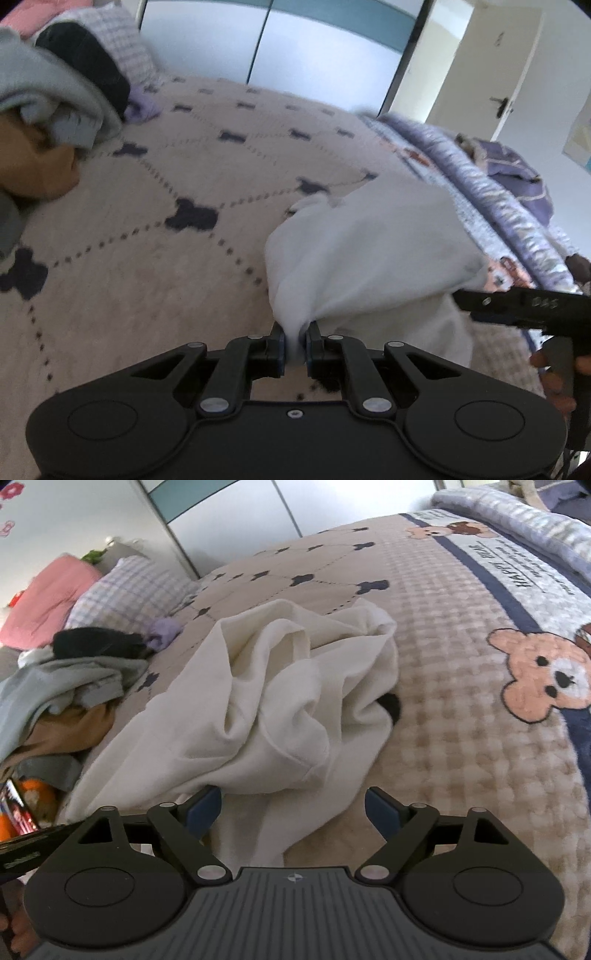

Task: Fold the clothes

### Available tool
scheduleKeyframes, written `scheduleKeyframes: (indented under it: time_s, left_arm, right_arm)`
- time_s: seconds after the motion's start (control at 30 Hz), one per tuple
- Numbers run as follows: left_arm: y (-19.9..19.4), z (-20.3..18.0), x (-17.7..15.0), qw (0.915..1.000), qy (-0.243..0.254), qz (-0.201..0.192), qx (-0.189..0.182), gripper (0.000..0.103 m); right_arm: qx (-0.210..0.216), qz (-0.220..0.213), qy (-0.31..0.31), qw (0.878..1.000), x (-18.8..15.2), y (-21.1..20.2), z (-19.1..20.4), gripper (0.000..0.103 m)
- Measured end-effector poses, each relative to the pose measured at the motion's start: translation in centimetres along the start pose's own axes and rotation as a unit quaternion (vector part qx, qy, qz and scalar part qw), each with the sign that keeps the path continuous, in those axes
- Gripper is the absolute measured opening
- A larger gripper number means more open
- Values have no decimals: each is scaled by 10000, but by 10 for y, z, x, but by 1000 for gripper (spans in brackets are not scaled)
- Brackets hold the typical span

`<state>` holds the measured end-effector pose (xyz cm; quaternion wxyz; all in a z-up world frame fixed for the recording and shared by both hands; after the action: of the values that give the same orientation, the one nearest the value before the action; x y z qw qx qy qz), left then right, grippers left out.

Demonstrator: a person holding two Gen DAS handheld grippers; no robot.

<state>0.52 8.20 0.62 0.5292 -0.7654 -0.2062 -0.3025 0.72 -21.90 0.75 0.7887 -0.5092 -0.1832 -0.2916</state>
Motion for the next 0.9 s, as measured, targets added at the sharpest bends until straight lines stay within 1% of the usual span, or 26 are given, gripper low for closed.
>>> scheduleKeyframes:
  time_s: [0.1, 0.2, 0.27, 0.3, 0.33, 0.37, 0.4, 0.43, 0.47, 0.5, 0.53, 0.57, 0.6, 0.63, 0.73, 0.8, 0.83, 0.87, 0.9]
  left_arm:
    - [7, 6, -4, 9998, -107, 186, -22, 11]
    - [6, 6, -6, 9996, -129, 218, -79, 17]
    - [4, 5, -5, 9997, -84, 185, -131, 29]
    - [3, 4, -5, 9997, -57, 164, -158, 31]
    - [2, 3, -5, 9997, -43, 152, -181, 37]
    - [1, 2, -4, 9997, -40, 142, -210, 40]
    - [0, 1, -4, 9996, -41, 134, -241, 41]
    - [-1, 1, -3, 9995, -38, 142, -286, 41]
    - [-1, 0, -3, 9993, -36, 155, -335, 46]
    - [-2, -1, -3, 9992, -28, 167, -363, 49]
    - [-3, -1, -2, 9992, -16, 156, -356, 53]
    - [-4, -2, -2, 9993, -3, 138, -340, 54]
    - [-4, -3, -2, 9994, 10, 120, -325, 54]
    - [-5, -3, -1, 9995, 22, 117, -285, 54]
    - [-5, -2, 1, 9998, 63, 121, -164, 55]
    - [-4, -2, 1, 9998, 66, 142, -101, 57]
    - [-4, -2, 2, 9998, 69, 152, -60, 59]
    - [-4, -2, 2, 9998, 92, 150, -17, 62]
    - [-4, -2, 2, 9998, 119, 145, 25, 62]
  right_arm:
    - [95, -2, -87, 9999, -1, 2, 5, 89]
    - [197, -10, -105, 9997, 0, 4, 8, 89]
    - [248, -8, -111, 9996, 0, 6, 10, 89]
    - [271, -8, -106, 9996, 0, 7, 10, 89]
    - [289, -11, -97, 9995, 0, 8, 11, 89]
    - [314, -14, -80, 9995, 0, 9, 11, 89]
    - [346, -20, -50, 9994, 0, 11, 11, 89]
    - [379, -31, -12, 9993, 0, 11, 11, 86]
    - [405, -33, 9, 9992, -1, 13, 11, 83]
    - [427, -28, 18, 9991, -1, 14, 11, 74]
    - [425, -30, 28, 9991, -1, 15, 10, 67]
    - [411, -31, 29, 9991, -1, 16, 10, 65]
    - [405, -20, 22, 9992, -2, 18, 10, 55]
    - [404, -15, 32, 9992, -2, 19, 10, 42]
    - [479, -25, 98, 9988, -3, 19, 10, 29]
    - [508, -71, 54, 9987, -2, 17, 13, 24]
    - [528, -94, 31, 9986, -2, 16, 15, 22]
    - [557, -111, 19, 9984, -2, 15, 16, 22]
    - [591, -127, 14, 9982, -2, 14, 18, 21]
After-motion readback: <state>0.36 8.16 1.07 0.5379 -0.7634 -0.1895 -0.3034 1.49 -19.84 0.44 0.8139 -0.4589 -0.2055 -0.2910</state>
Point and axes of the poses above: each gripper's, at about its wrist camera, not at the fingertips, and y roughly the way its jaws point, z to its left, x to its top, the point moved 3 cm from there along y, roughly the way its jaws point, and after that the axes turned 2 degrees about y, right-handed, at the moved point
